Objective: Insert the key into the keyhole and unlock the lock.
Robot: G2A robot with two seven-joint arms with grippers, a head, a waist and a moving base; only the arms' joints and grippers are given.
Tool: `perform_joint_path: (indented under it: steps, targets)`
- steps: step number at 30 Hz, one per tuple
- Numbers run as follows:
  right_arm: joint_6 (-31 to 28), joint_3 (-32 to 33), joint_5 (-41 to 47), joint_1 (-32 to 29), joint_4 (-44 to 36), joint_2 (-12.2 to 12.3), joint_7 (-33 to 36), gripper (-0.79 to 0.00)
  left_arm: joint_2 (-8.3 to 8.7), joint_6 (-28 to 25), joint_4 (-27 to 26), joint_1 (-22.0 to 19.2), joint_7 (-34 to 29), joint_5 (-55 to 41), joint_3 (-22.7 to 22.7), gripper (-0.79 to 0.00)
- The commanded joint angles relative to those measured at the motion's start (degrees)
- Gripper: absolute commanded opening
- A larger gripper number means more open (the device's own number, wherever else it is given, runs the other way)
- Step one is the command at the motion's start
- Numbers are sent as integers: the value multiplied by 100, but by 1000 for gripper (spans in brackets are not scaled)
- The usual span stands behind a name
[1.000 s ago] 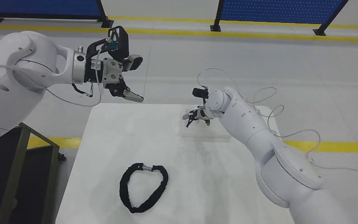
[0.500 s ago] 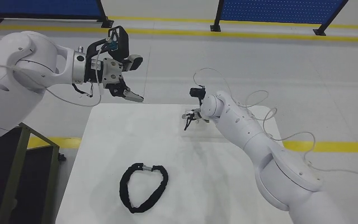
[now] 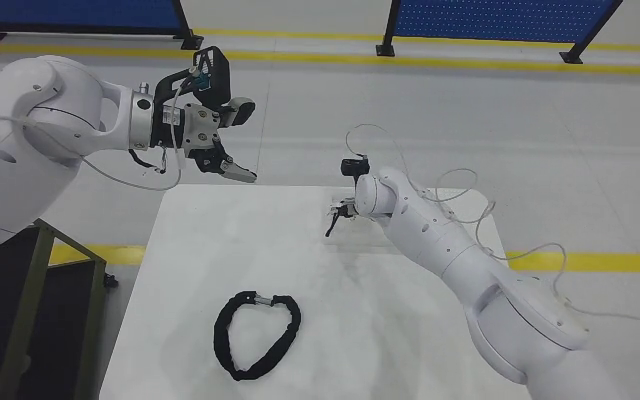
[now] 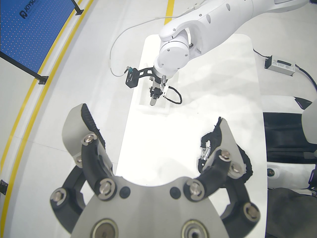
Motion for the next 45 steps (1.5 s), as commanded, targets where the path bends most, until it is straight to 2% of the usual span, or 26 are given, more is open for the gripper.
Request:
perform_joint_path:
  steps: [1, 8, 16, 19, 36, 41, 45]
  targets:
    - [28, 53, -129, -65, -160, 82, 101, -200, 0, 0, 0, 0, 0, 0, 0, 0]
    - [6, 372, -358, -327, -540, 333, 252, -403, 0, 0, 0, 0, 0, 0, 0, 0]
    - [5, 587, -612, -573, -910, 420, -21, -486, 0, 0, 0, 0, 0, 0, 0, 0]
    - [58, 655, -647, -664, -973, 415, -161, -542, 0, 0, 0, 0, 0, 0, 0, 0]
    - [79, 777, -490, -769, -445, 101, -632, -650, 0, 0, 0, 0, 0, 0, 0, 0]
    - [166, 771, -429, -727, -179, -33, -672, -665, 0, 0, 0, 0, 0, 0, 0, 0]
    - [221, 822, -327, -696, 44, -130, -796, -643, 0, 0, 0, 0, 0, 0, 0, 0]
